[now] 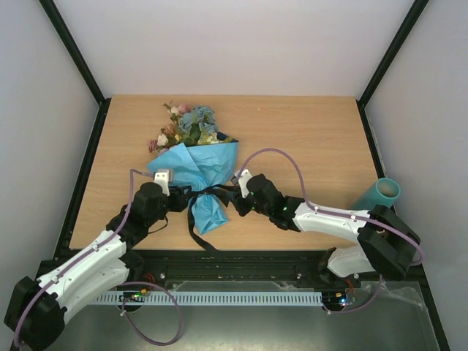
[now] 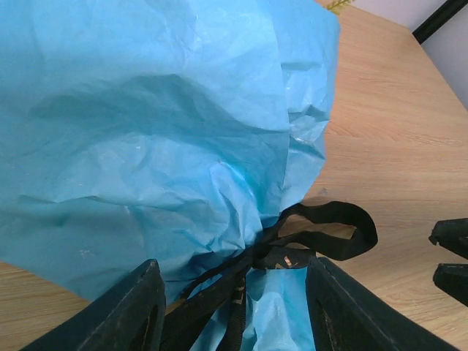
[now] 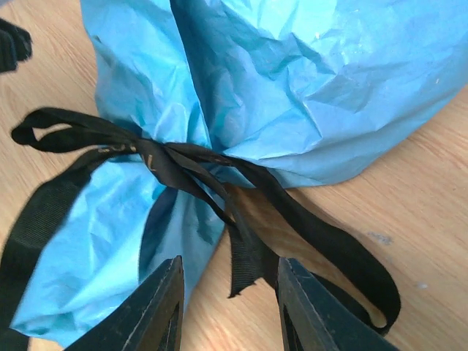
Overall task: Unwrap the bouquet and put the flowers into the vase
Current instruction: Move the fake flower to the center of the board, then untie the ribbon from the wrapping paper.
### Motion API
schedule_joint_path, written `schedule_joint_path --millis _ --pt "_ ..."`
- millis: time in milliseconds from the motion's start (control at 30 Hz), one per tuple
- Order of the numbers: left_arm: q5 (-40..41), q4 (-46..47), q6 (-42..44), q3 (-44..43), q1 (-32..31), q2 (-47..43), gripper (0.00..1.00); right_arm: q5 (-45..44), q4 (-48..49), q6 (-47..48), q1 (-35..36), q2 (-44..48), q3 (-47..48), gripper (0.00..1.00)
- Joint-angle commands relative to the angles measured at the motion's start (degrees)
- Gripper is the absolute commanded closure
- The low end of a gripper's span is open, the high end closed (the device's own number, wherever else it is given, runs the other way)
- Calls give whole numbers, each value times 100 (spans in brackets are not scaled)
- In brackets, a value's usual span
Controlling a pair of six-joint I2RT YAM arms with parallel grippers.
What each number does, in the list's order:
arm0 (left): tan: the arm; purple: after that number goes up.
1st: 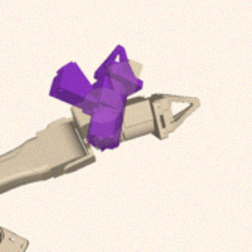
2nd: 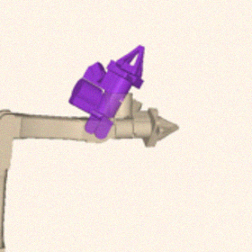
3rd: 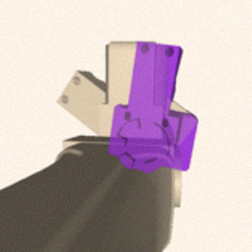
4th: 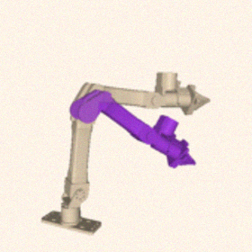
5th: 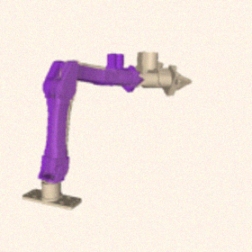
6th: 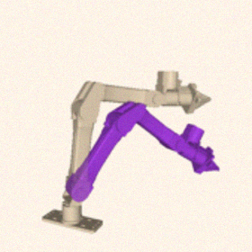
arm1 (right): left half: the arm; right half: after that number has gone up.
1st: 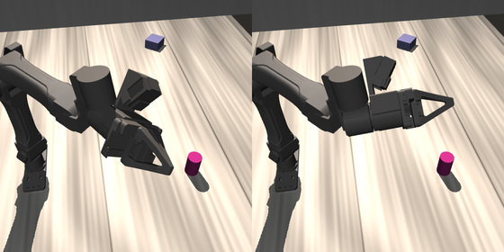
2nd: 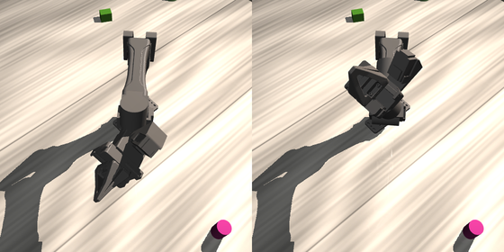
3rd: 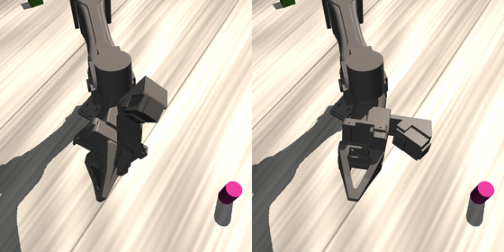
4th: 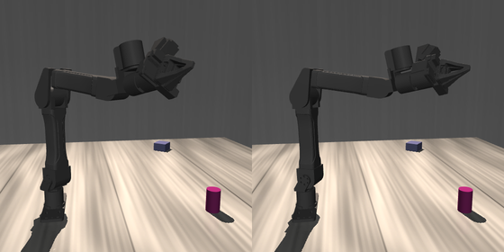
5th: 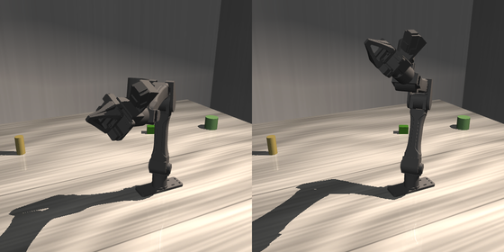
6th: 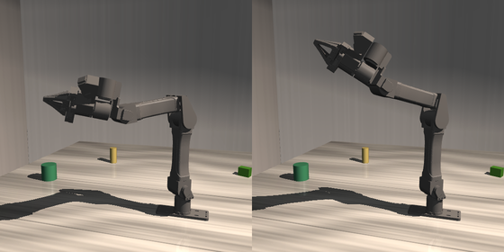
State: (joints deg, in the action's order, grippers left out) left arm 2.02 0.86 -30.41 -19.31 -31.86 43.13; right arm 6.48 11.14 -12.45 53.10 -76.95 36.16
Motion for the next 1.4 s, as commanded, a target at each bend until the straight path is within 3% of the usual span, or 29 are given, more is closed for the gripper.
schedule_joint_path --millis 0,133,267,533,700,900,1133,1367 --pt "-116 97 62 107 -33 -187 45 -103 162 814 1 -219 254 64" --pt "451 -197 -56 170 -35 -553 45 1169 246 -46 10 -615 574 66" --pt "586 -242 -78 174 -32 -692 45 1274 486 -962 40 -717 466 70" --pt "571 -203 -103 202 -38 -668 45 418 460 411 36 -499 -123 71" --pt "560 -194 -93 190 -34 -572 43 2 106 293 42 -1147 212 72" --pt "594 -233 -83 186 -35 -625 43 296 471 -62 42 -1614 292 73" --pt "589 -260 -98 182 -37 -664 43 -330 1146 -274 37 -1876 203 61" --pt "609 -287 -120 184 -34 -678 42 -214 1601 55 42 -2123 228 54"
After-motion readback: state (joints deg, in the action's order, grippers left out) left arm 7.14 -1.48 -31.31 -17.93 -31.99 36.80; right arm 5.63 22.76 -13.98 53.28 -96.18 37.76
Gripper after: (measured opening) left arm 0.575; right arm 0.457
